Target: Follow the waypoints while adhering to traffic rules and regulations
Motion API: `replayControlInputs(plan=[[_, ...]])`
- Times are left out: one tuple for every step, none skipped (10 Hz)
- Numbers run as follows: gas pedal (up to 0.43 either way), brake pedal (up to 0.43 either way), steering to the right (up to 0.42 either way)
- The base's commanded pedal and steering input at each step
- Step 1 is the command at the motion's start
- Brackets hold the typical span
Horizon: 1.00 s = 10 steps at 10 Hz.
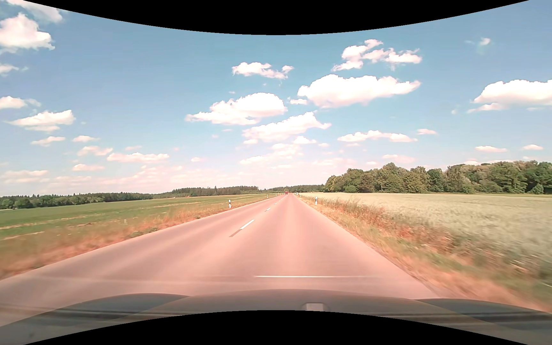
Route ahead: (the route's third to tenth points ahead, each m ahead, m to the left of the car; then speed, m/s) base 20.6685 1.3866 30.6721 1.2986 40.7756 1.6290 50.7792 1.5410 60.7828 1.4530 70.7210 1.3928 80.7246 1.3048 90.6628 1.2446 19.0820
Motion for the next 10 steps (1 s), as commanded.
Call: replayControlInputs(plan=[[0.248, 0.000, 0.000], [0.248, 0.000, -0.001], [0.248, 0.000, -0.001], [0.248, 0.000, -0.001], [0.248, 0.000, 0.000], [0.248, 0.000, -0.001], [0.248, 0.000, -0.001], [0.248, 0.000, -0.001], [0.248, 0.000, -0.001], [0.248, 0.000, -0.001]])
